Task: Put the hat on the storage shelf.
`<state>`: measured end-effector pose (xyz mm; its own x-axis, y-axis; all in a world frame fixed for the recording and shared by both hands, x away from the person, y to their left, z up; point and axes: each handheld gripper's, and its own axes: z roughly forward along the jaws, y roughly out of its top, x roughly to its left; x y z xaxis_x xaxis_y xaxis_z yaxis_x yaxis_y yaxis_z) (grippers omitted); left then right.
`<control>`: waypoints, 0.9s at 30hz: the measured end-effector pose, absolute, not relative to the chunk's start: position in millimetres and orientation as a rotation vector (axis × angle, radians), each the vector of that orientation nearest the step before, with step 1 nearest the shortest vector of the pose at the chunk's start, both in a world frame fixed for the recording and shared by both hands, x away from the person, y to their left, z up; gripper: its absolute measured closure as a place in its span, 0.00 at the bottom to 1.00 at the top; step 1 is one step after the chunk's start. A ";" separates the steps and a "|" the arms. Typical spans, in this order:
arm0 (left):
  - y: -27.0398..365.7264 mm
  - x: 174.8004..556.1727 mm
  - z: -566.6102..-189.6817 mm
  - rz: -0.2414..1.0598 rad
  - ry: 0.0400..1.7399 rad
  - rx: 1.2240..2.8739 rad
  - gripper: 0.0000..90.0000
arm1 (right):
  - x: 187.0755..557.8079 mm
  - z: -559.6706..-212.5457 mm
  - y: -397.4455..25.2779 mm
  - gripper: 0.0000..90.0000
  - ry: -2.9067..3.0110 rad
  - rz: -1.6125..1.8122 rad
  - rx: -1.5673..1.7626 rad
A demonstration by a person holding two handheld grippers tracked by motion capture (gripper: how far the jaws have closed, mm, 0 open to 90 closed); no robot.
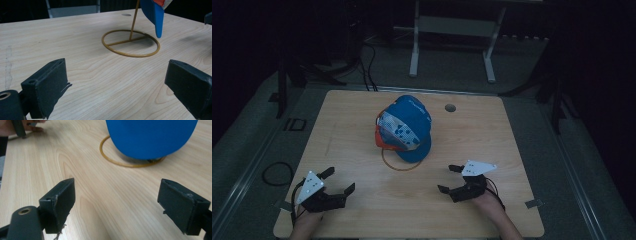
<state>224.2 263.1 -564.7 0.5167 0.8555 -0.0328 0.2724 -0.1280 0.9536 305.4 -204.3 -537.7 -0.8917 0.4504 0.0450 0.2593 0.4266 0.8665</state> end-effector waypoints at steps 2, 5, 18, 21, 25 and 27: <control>263.2 224.0 -564.7 0.666 0.968 1.667 0.05 | 304.0 -540.4 -207.3 0.16 2.484 1.452 0.622; 263.3 224.1 -564.8 0.665 0.968 1.667 0.05 | 301.5 -545.2 -212.1 0.16 2.496 1.448 0.622; 263.4 224.4 -565.1 0.662 0.970 1.673 0.05 | 287.8 -558.3 -233.8 0.16 2.529 1.452 0.614; 263.5 224.3 -565.3 0.662 0.971 1.673 0.05 | 285.4 -560.7 -237.9 0.16 2.537 1.438 0.594; 263.6 224.4 -565.5 0.662 0.971 1.676 0.05 | 285.2 -562.2 -244.4 0.16 2.520 1.443 0.600; 263.6 224.3 -565.5 0.660 0.970 1.674 0.05 | 285.0 -561.3 -246.1 0.16 2.512 1.440 0.595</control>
